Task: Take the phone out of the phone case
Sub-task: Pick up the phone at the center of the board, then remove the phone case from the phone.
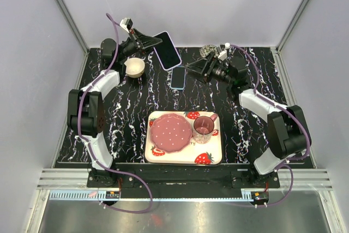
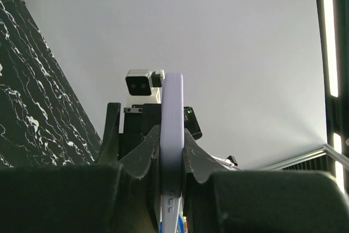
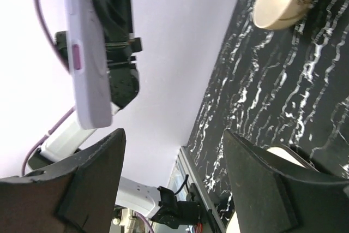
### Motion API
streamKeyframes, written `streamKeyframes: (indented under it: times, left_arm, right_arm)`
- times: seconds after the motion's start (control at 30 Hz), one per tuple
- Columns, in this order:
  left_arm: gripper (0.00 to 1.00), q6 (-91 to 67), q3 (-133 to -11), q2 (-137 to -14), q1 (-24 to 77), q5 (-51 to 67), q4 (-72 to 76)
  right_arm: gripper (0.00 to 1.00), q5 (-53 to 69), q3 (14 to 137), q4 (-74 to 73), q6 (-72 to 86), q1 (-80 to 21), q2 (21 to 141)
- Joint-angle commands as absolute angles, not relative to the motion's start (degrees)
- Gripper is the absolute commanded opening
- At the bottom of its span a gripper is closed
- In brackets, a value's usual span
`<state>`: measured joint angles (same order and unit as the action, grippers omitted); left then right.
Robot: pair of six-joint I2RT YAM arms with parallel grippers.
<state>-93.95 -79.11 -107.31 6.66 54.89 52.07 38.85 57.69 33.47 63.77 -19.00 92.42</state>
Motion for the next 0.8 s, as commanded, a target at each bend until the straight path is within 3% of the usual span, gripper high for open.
streamKeyframes:
  times: [0.0,0.27,0.47,0.6,0.63,0.7,0.73,0.77]
  left_arm:
    - [0.00,-95.8,-79.5,-102.7,6.6,54.5,58.3]
    - [0.00,-91.9,-79.6,-100.9,7.3,54.4,52.6]
    - [0.00,-89.2,-80.0,-100.3,8.3,54.1,48.6]
    - [0.00,-88.8,-80.4,-100.1,9.1,53.9,48.0]
    - [0.00,-88.8,-80.5,-100.1,9.1,53.8,47.7]
    - [0.00,-87.5,-80.8,-99.9,9.1,53.4,45.1]
    - [0.00,-86.8,-81.0,-99.8,9.1,53.4,44.1]
    - [0.00,-85.8,-81.1,-99.7,9.1,53.3,42.7]
  right_arm:
    - [0.77,40.8,58.1,46.3,69.1,-20.2,89.0]
    - [0.75,38.8,60.0,49.4,69.8,-22.9,88.8]
    - [0.67,37.6,60.3,53.5,73.2,-24.0,90.7]
    - [0.53,37.5,61.0,57.6,77.3,-24.1,92.5]
    - [0.41,37.5,61.1,58.6,78.4,-24.0,93.4]
    - [0.26,36.6,60.6,62.6,82.2,-24.0,94.3]
    - [0.11,36.3,60.1,64.1,83.5,-24.0,95.3]
    - [0.05,36.0,59.9,65.3,84.7,-24.0,95.7]
